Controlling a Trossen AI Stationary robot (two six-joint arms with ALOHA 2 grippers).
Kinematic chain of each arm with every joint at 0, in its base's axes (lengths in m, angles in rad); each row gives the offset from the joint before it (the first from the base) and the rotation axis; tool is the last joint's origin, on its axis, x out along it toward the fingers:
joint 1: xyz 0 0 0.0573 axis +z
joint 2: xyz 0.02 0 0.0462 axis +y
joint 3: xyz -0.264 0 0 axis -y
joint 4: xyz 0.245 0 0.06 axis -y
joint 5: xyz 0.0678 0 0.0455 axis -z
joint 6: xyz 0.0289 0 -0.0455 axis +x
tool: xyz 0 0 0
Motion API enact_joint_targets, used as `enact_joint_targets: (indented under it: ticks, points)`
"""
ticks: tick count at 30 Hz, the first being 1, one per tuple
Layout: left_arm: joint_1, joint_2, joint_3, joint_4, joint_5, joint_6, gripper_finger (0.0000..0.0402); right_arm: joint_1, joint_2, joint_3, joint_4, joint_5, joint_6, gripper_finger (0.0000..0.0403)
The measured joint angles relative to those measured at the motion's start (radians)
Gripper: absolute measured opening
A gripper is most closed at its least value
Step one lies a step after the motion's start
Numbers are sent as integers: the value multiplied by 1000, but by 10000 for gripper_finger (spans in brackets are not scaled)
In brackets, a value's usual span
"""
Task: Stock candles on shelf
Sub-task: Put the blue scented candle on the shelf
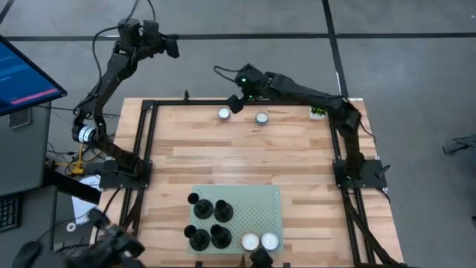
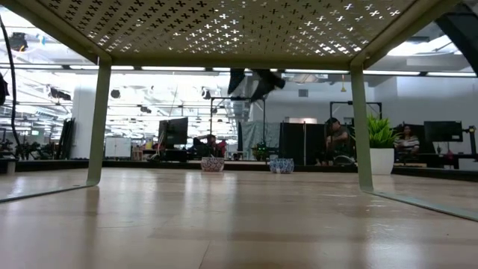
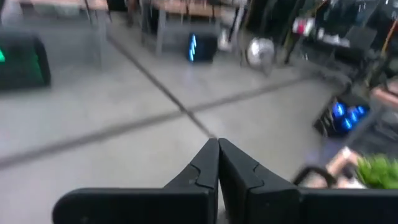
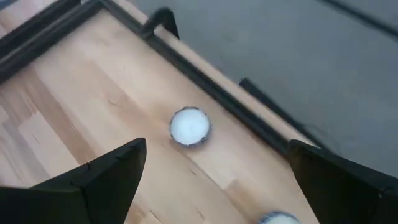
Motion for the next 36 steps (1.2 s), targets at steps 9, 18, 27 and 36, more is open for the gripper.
enact_joint_targets:
  ticks: [9,18,27,36]
  points:
    - [6,221,0,-278,94,118,3,39,-82,1,-92,-23,-24,366]
    - [-48,405,-2,-392,156,365,9,52,-207,1,-193,-11,-12,333]
    - [-53,215,-2,-474,111,503,49,128,-313,1,-331,81,-10,329]
    - [-129,-84,0,-519,132,360,207,145,-346,0,-471,159,-53,334]
